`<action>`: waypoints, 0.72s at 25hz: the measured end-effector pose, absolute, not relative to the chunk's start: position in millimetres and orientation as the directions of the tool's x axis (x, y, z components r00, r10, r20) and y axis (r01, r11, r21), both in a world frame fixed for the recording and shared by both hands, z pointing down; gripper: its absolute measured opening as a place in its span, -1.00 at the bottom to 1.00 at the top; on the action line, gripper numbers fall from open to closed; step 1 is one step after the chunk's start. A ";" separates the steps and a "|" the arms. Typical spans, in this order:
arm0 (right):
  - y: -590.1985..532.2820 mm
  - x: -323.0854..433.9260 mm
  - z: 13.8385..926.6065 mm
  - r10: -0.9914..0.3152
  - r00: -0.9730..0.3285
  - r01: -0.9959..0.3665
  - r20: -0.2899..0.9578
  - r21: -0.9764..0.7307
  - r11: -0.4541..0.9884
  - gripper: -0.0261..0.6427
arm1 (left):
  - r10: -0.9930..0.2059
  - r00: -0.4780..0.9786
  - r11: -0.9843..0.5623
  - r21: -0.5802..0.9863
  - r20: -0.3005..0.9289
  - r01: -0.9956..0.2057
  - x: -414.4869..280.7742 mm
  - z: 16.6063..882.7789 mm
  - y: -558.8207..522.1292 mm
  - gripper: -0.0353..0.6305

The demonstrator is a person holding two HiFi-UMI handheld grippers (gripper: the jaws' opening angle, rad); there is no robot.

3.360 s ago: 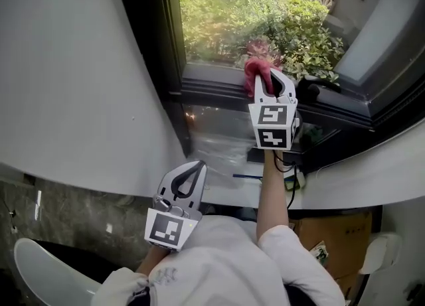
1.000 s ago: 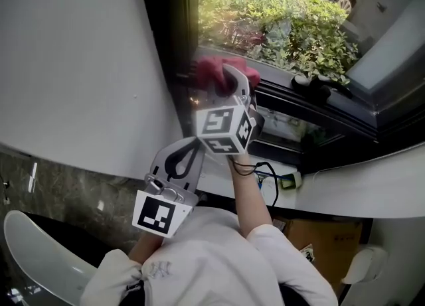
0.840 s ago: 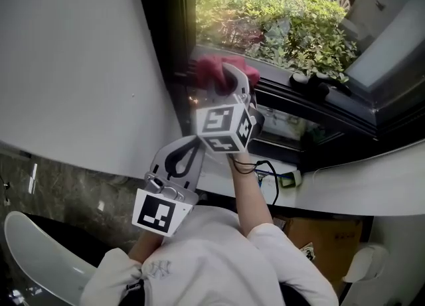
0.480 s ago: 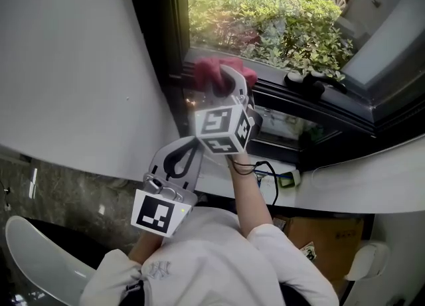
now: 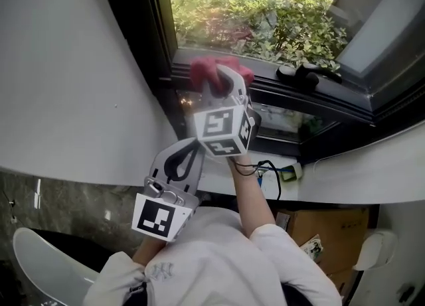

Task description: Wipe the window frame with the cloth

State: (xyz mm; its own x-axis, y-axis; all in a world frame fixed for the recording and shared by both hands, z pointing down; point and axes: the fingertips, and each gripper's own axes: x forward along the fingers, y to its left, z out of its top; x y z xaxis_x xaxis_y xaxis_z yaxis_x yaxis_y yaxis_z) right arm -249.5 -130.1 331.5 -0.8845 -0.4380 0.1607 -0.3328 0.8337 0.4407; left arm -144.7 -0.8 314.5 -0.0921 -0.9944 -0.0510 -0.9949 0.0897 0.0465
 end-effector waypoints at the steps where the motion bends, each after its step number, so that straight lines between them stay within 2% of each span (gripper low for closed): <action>1: -130.6 -247.9 331.2 -0.434 -0.888 -0.338 0.154 0.424 0.841 -0.72 | -0.995 -0.087 0.085 0.045 -0.047 -0.995 -143.4 315.4 -1.5 -0.87; 6: -133.2 -242.1 331.7 -0.433 -0.893 -0.360 0.126 0.379 0.853 -0.72 | -0.997 -0.072 0.073 0.033 0.011 -0.997 -140.4 329.1 -1.8 -0.87; 10: -133.7 -241.0 331.2 -0.426 -0.895 -0.358 0.129 0.362 0.861 -0.72 | -0.998 -0.061 0.059 0.043 -0.030 -0.997 -137.8 324.1 -4.2 -0.87; 18: -137.3 -234.6 331.1 -0.423 -0.897 -0.354 0.131 0.363 0.862 -0.72 | -0.999 -0.050 0.049 0.056 -0.017 -0.997 -132.8 324.9 -10.3 -0.87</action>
